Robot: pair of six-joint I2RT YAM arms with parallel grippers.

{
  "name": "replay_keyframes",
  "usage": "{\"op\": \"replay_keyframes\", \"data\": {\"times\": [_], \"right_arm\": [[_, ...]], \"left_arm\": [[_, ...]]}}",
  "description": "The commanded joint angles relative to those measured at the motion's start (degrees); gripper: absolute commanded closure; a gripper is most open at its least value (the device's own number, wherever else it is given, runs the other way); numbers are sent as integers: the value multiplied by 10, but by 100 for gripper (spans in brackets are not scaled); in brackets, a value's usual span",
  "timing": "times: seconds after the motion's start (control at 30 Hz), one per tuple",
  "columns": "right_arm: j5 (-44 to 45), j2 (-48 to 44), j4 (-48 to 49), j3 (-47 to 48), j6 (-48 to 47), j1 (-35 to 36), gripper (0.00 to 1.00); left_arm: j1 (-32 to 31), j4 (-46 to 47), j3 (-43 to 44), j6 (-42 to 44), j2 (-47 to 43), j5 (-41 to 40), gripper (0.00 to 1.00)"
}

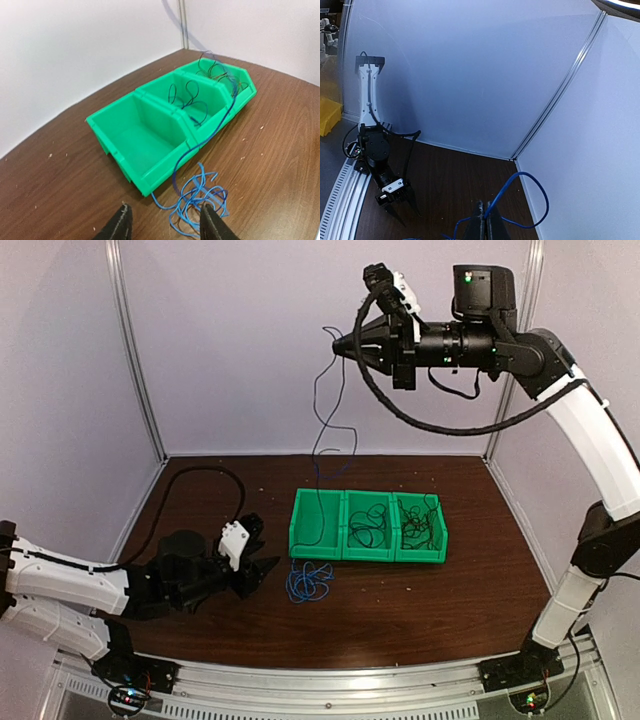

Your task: Untangle the cables

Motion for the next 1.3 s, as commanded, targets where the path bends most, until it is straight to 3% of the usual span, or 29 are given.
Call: {"op": "replay_keyframes", "data": {"times": [0.0, 0.1, 0.23, 0.3, 0.5, 0.57, 0.63, 0.83, 1.03, 1.27], "right_arm": [[-12, -3, 14, -9, 8, 13, 100], [-15, -1, 14, -2, 12, 15, 100], [-16, -2, 14, 0, 14, 15, 100], [-15, -5, 15, -2, 14, 16, 100], [-9, -17, 13, -8, 11, 16, 100], [-4, -19, 11, -3, 8, 16, 100], [3, -21, 3, 4, 0, 15, 100], [0, -19, -8, 15, -11, -21, 100], [24, -8, -39, 0, -58, -52, 100], [6, 21, -79, 55, -74, -81, 100]], "left_arm": [[-4, 127, 4, 40, 8, 82, 49], [-3, 171, 31, 48, 65, 104, 47], [-2, 184, 98, 28, 169, 13, 44], [6, 182, 135, 19, 212, 9, 44], [35, 167, 188, 9, 317, 58, 57], [37, 181, 182, 4, 330, 70, 65], [38, 197, 173, -1, 341, 86, 74], [38, 170, 170, -16, 350, 110, 79], [39, 104, 145, -21, 275, 66, 85], [39, 46, 139, -13, 238, 36, 90]]}}
